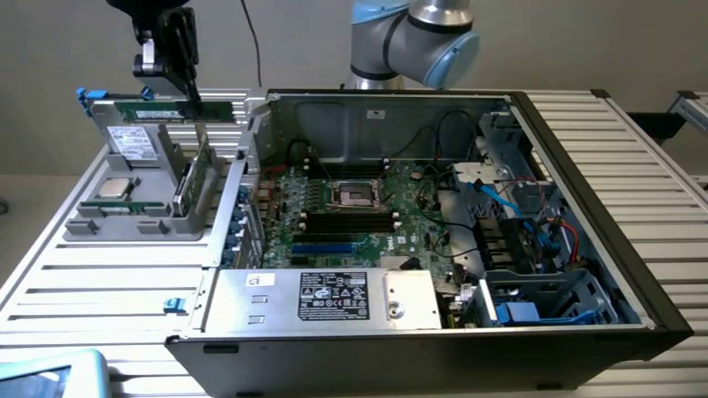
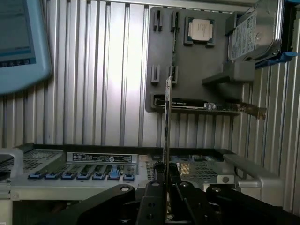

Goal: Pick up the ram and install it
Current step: 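Pick up the ram and move it above insertion slot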

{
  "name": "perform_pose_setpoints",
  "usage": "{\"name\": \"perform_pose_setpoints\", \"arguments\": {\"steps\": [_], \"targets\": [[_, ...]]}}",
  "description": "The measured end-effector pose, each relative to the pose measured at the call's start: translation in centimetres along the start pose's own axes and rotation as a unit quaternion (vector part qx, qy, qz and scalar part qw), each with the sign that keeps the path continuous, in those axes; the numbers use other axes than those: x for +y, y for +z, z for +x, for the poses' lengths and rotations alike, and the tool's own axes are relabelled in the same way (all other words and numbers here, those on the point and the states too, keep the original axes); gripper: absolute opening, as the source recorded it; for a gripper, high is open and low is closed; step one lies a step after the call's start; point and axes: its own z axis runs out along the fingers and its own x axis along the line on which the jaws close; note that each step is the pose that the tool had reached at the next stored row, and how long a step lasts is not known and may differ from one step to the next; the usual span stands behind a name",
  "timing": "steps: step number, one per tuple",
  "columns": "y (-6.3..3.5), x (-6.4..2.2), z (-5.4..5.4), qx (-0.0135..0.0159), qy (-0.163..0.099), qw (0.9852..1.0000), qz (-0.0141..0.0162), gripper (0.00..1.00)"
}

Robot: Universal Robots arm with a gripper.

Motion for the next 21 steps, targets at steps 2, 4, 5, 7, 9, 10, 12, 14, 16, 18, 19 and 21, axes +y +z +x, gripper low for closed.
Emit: {"name": "perform_pose_setpoints", "arguments": {"steps": [2, 4, 5, 7, 9, 10, 12, 14, 16, 18, 19, 21], "targets": [[-0.01, -0.92, 0.0, 0.0000, 0.000, 1.0000, 0.0000, 0.15], [-0.02, -1.84, 0.1, 0.0000, 0.000, 1.0000, 0.0000, 0.15], [-0.03, -2.29, 0.1, 0.0000, 0.000, 1.0000, 0.0000, 0.15], [-0.02, -3.19, 0.1, 0.0000, 0.000, 1.0000, 0.0000, 0.15], [-0.02, -4.12, 0.1, 0.0000, 0.000, 1.0000, 0.0000, 0.15], [-0.02, -4.57, 0.2, 0.0000, 0.000, 1.0000, 0.0000, 0.15], [-0.03, -5.48, 0.2, 0.0000, 0.000, 1.0000, 0.0000, 0.15], [-0.03, -6.38, 0.1, 0.0000, 0.000, 1.0000, 0.0000, 0.15], [-0.04, -7.28, 0.2, 0.0000, 0.000, 1.0000, 0.0000, 0.15], [-0.01, -8.18, 0.2, 0.0000, 0.000, 1.0000, 0.0000, 0.15], [0.01, -8.64, 0.2, 0.0001, 0.000, 1.0000, 0.0002, 0.15], [0.11, -9.50, 0.1, 0.0001, 0.000, 1.0000, 0.0016, 0.15]]}}
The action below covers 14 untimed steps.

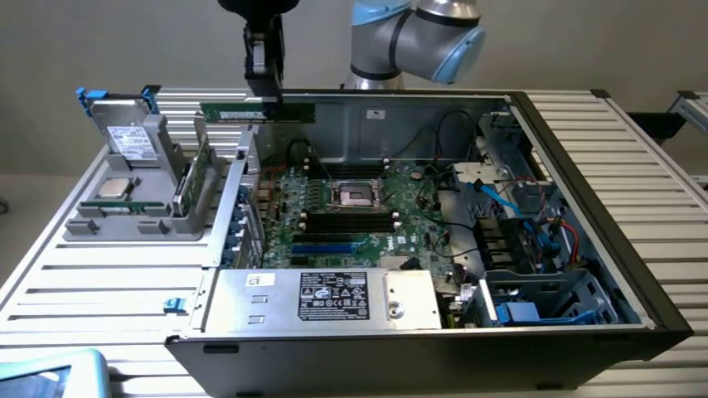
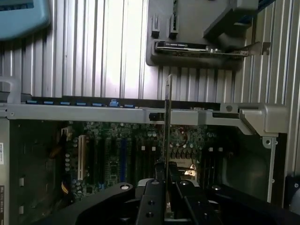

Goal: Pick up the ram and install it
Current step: 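Pick up the ram and move it above insertion slot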

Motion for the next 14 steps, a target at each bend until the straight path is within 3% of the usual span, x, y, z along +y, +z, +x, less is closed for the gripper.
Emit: {"name": "perform_pose_setpoints", "arguments": {"steps": [8, 14], "targets": [[0.54, -3.05, -0.3, 0.0003, -0.001, 1.0000, 0.0081, 0.15], [1.27, -5.25, -0.7, 0.0004, -0.001, 1.0000, 0.0085, 0.15]]}}
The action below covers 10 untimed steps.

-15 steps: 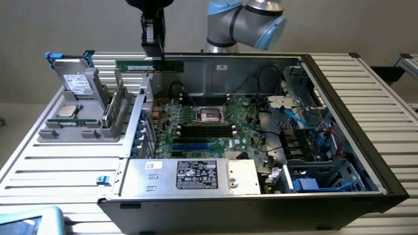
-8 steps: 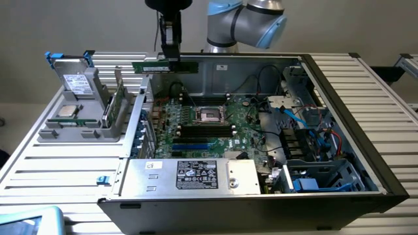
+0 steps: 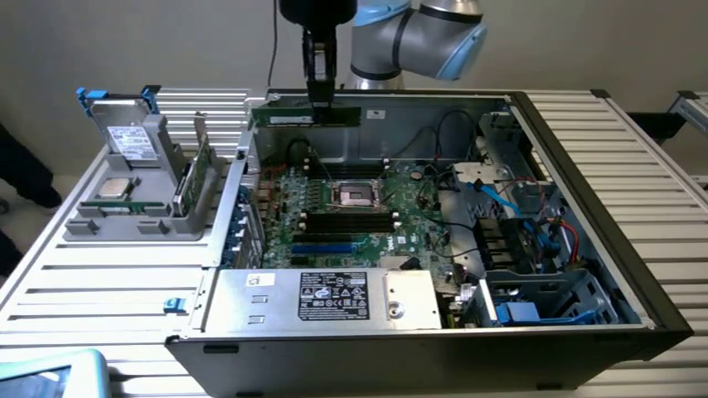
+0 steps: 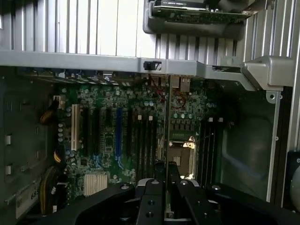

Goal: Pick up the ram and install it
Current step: 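Pick up the ram and move it above insertion slot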

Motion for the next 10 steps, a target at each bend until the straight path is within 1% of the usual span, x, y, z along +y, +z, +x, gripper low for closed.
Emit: {"name": "perform_pose_setpoints", "arguments": {"steps": [4, 10], "targets": [[0.58, -1.34, -0.4, 0.0000, 0.000, 1.0000, 0.0000, 0.15], [1.30, -2.93, -1.4, 0.0008, 0.000, 1.0000, 0.0000, 0.15]]}}
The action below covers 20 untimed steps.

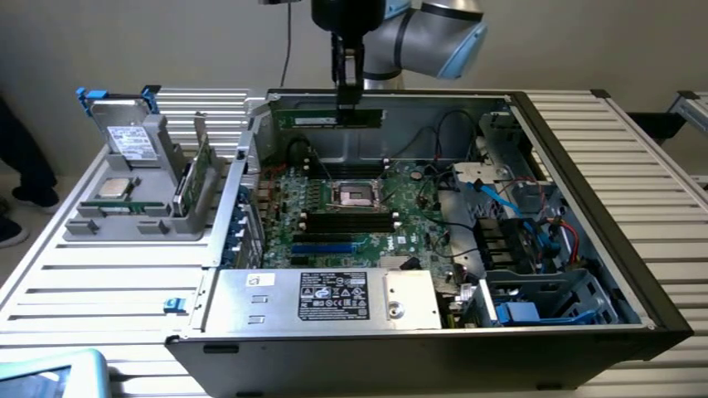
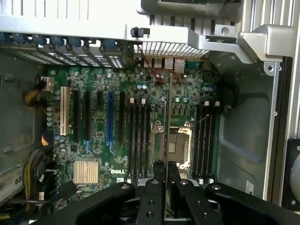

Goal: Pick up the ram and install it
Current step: 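Pick up the ram and move it above insertion slot, then insert the ram into the slot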

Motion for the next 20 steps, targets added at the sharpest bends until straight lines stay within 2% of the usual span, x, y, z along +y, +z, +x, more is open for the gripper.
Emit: {"name": "perform_pose_setpoints", "arguments": {"steps": [2, 6, 8, 11, 14, 20], "targets": [[0.18, -0.45, -0.25, 0.0019, 0.000, 1.0000, 0.0002, 0.15], [0.42, -0.90, -0.37, 0.0081, 0.004, 1.0000, 0.0016, 0.15], [0.59, -1.04, -0.35, 0.0096, 0.006, 0.9999, 0.0025, 0.15], [0.90, -1.06, -0.28, 0.0102, 0.007, 0.9999, 0.0050, 0.15], [1.06, -1.05, 0.00, 0.0101, 0.007, 0.9999, 0.0061, 0.15], [1.08, -1.05, 0.01, 0.0102, 0.007, 0.9999, 0.0062, 0.15]]}}
